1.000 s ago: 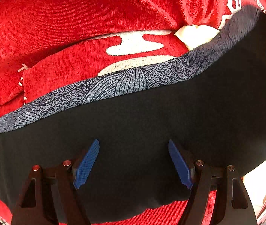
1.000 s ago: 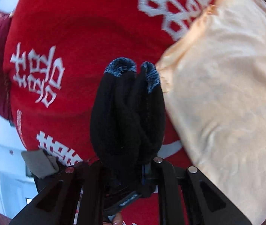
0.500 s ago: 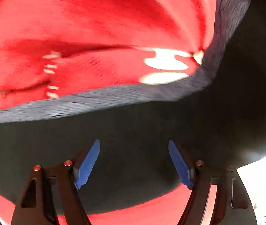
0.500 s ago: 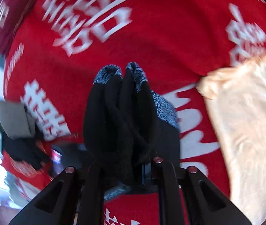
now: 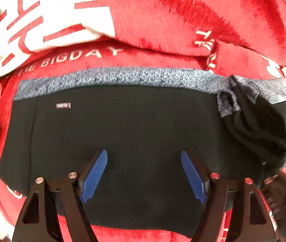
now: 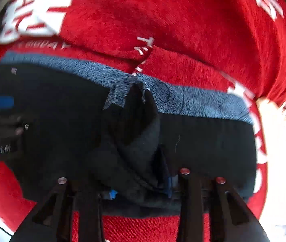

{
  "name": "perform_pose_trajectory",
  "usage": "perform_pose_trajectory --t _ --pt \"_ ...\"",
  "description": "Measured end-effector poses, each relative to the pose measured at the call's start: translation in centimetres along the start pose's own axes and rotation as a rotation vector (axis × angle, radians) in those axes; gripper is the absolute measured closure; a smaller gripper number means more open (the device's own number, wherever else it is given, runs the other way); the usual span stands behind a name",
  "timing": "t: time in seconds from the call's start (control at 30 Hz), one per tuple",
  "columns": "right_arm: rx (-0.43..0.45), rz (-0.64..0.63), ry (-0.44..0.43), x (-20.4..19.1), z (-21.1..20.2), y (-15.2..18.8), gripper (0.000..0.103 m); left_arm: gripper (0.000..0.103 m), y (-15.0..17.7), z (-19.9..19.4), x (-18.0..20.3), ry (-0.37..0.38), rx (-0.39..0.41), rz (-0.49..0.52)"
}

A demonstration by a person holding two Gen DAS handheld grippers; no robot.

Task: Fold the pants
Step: 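Fold the held leg end with the right gripper onto the pants toward the left gripper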

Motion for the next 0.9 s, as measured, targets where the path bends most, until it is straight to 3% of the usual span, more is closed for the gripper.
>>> perform_pose_trajectory --t 0.07,0.13,0.23,0.33,0.43,0.5,0.6,0.7,0.73,0.77,0.8,0.9 --pt "0.008 -0.033 0.009 -0.9 -1.5 0.4 0.061 0.026 -0.1 0.0 -0.1 -0.002 -0.005 0.003" --pt "0.017 -0.064 -0.030 -1.5 -3.4 1.3 0.053 0.026 -0.7 -0.2 -0.1 0.013 -0.010 -0.008" --pt "0.026 -0.056 -0.181 -1.2 -5.7 2.7 0.045 0.026 -1.8 -0.9 -1.0 0.050 -0.022 -0.022" --pt "-0.006 0.126 -0.511 1.3 -6.7 4.0 0.045 0.026 -2.6 -2.5 -0.4 0.067 -0.013 0.008" --pt "-0.111 0.449 -0.830 5.1 -4.3 5.0 0.045 0.026 -2.9 -3.7 1.7 0.113 -0.012 0.063" --pt "-0.138 0.606 -0.963 6.8 -2.6 5.4 0.045 0.026 -2.4 -3.4 3.2 0.135 -0.023 0.086" --pt "-0.118 0.733 -1.092 7.8 -1.3 5.3 0.045 0.026 -1.1 -2.7 5.3 0.141 -0.042 0.108" --pt "-0.159 0.815 -1.122 7.8 1.0 4.8 0.046 0.026 -0.2 -1.3 6.2 0.109 -0.058 0.114" --pt "-0.180 0.849 -1.137 7.7 1.8 4.8 0.063 0.026 0.0 -0.8 6.4 0.099 -0.072 0.106" --pt "-0.190 0.873 -1.150 7.8 2.3 4.6 0.098 0.026 0.4 -0.3 6.2 0.095 -0.080 0.100" --pt "-0.197 0.884 -1.155 8.0 2.4 4.4 0.098 0.026 0.8 -0.3 6.1 0.090 -0.086 0.093" --pt "-0.108 0.818 -1.202 8.4 -0.5 3.8 0.098 0.026 1.1 -1.4 5.1 0.083 -0.055 0.074"
Point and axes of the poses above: each gripper's, at about its wrist camera, not at the fingertips, and z roughly the way its jaws point, x to its right, y to its underside, the point moved 10 cm from there along z, roughly the way its jaws point, and after that the axes turned 14 degrees about -x, right-handed, at the moved point
